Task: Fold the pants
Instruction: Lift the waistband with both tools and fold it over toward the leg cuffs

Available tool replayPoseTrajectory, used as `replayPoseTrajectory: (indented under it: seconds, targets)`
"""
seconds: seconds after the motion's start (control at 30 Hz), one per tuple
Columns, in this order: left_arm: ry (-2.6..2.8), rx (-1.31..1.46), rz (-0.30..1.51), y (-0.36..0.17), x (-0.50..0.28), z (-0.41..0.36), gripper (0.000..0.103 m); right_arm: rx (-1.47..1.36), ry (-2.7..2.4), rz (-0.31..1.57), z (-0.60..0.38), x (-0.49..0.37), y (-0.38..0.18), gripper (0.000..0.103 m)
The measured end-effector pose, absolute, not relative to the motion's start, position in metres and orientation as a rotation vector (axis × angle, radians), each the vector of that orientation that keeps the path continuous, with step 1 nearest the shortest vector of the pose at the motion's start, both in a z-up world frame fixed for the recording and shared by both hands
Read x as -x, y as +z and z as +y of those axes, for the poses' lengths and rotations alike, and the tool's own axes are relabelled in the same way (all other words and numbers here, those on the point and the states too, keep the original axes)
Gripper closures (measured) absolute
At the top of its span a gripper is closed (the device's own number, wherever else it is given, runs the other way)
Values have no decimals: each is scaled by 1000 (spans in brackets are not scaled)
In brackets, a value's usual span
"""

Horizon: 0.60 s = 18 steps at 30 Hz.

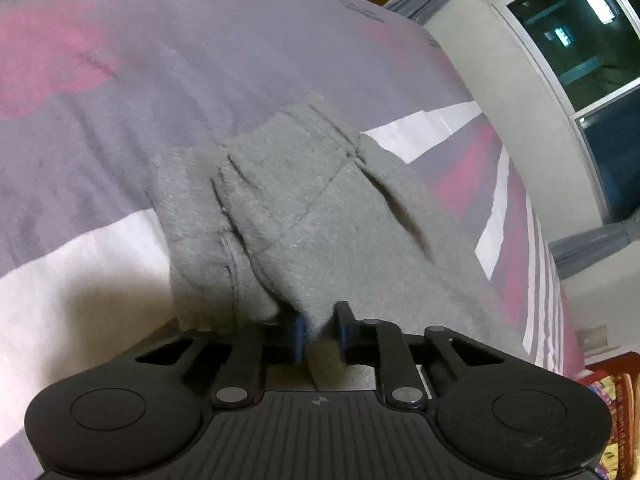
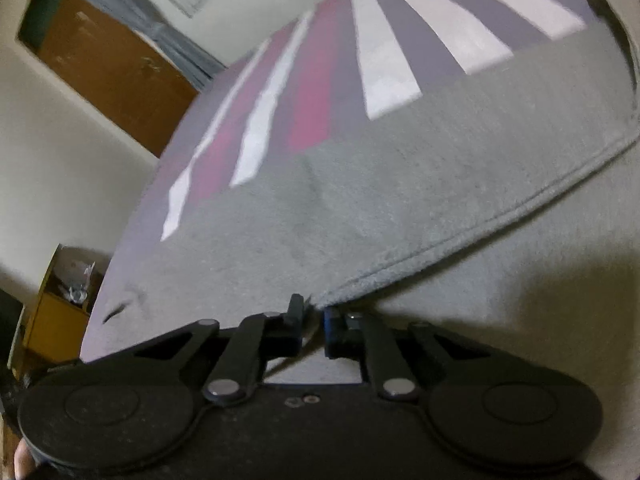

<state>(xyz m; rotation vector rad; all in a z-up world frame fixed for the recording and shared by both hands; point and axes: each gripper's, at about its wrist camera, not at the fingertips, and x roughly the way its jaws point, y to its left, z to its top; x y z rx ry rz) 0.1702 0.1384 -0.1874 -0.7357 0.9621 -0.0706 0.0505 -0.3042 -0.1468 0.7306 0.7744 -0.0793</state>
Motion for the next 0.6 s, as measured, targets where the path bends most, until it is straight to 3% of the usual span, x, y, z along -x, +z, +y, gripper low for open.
replayPoseTrajectory:
  seconds: [0.27,0.5,0.6]
  targets:
    - [-152,636,866,-130,-146,179,92,-630,90,708,-267,-9,-101,97]
    - [-100,577,993,-182,-146,194,92,-506,42,839,-236,-3,-142,97]
    - [-98,578,982,-178,-142,194,92,-496,34,849,-236,3,-148,96]
